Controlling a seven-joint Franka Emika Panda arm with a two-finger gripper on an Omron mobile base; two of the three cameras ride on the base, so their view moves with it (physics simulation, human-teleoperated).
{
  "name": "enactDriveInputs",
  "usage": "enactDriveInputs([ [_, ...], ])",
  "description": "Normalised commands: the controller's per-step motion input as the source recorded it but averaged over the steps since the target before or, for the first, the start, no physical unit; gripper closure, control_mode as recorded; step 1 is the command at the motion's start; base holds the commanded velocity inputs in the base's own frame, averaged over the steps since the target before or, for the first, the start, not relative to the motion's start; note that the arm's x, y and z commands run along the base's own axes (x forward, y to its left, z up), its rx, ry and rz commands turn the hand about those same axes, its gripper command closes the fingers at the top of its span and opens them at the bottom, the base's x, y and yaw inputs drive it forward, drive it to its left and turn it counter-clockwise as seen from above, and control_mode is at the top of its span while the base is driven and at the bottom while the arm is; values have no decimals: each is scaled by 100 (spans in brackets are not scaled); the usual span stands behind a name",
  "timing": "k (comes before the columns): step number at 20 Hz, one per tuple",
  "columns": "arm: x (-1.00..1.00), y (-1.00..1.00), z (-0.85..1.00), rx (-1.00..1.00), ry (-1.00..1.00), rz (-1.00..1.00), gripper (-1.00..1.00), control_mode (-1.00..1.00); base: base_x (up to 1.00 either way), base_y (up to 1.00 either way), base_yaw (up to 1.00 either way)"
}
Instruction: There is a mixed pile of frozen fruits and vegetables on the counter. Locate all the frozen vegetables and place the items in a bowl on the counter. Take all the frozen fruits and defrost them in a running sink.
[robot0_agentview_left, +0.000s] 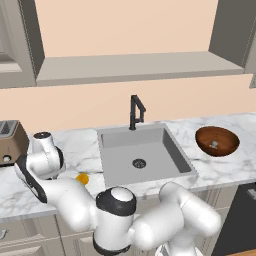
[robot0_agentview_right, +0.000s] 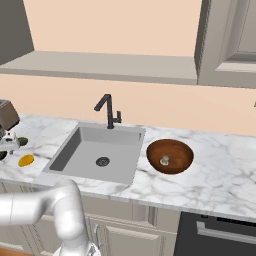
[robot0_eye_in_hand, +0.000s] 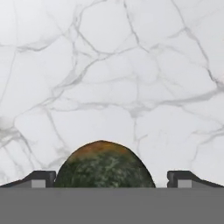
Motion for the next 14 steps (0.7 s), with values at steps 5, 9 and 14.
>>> enactDriveInputs([
  [5,-15,32,-58,0,8,-8,100,-100,0,0,0],
  [9,-9,4,-36,1,3,-12,100,-100,0,0,0],
  [14,-8,-44,8,5,-4,-12,100,-100,0,0,0],
])
